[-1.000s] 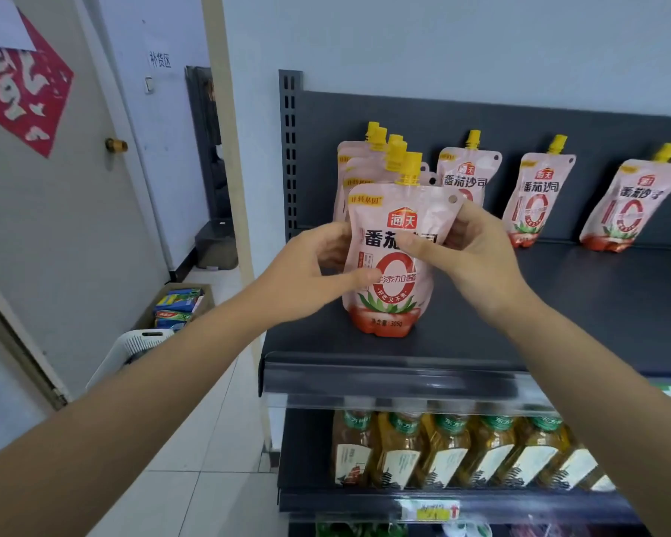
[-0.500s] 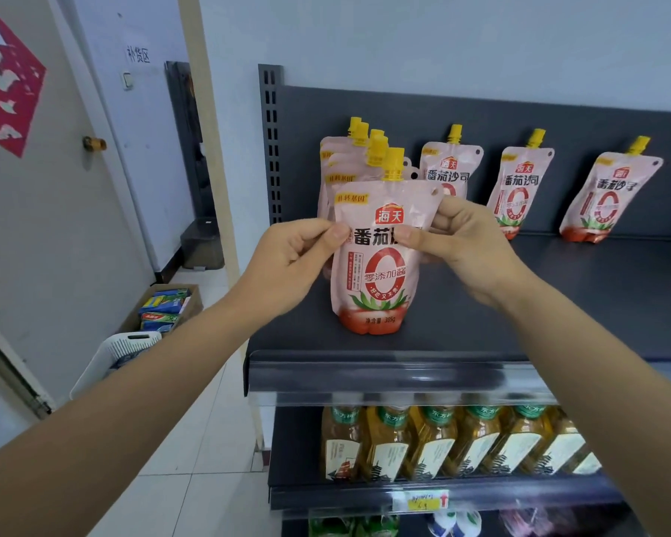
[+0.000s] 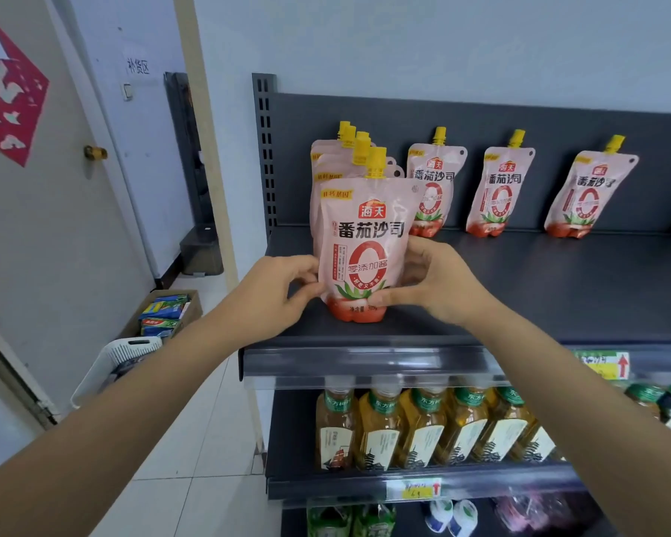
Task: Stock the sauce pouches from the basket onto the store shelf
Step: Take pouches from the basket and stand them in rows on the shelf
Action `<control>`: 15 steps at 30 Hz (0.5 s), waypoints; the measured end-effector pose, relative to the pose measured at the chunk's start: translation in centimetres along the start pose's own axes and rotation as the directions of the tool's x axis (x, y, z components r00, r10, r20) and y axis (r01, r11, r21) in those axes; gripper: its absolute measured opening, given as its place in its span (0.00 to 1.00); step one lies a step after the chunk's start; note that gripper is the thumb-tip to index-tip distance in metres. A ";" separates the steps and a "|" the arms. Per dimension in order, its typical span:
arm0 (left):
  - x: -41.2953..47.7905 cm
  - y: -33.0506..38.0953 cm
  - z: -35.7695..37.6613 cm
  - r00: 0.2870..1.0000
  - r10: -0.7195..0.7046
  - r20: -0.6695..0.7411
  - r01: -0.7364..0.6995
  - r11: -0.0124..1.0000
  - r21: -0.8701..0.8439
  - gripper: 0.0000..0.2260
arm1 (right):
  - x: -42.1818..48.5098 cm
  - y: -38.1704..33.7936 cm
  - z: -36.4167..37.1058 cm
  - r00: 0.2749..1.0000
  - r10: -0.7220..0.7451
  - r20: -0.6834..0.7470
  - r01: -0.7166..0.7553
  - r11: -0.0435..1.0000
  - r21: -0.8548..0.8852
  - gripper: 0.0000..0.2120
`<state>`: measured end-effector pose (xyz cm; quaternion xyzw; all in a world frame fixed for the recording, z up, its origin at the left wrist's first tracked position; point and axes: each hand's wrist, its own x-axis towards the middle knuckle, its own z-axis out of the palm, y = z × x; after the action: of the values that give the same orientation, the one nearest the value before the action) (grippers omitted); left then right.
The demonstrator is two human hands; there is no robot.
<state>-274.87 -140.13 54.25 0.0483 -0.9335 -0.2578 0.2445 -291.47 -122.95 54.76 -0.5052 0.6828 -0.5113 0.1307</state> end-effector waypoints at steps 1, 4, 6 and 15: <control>-0.1 0.2 -0.1 1.000 -0.008 -0.003 0.008 1.000 0.014 0.10 | -0.1 0.0 0.3 1.000 0.000 -0.021 -0.001 1.000 -0.014 0.28; -0.1 0.4 -0.6 0.999 -0.044 0.023 0.044 0.999 0.024 0.08 | -0.2 0.0 0.8 0.998 -0.005 -0.070 -0.001 0.996 -0.084 0.30; -0.1 0.5 -0.8 0.998 -0.062 0.031 0.061 0.998 0.036 0.07 | -0.3 -0.1 0.9 0.996 -0.013 -0.089 0.002 0.993 -0.118 0.30; -0.6 1.6 -1.2 0.987 -0.154 -0.037 0.157 0.984 0.084 0.13 | -1.2 -0.8 0.3 0.991 0.081 -0.103 -0.112 0.930 -0.351 0.32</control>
<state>-273.68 -139.20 55.65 0.1354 -0.9334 -0.2346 0.2354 -290.21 -122.10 54.89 -0.4638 0.7931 -0.3936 0.0325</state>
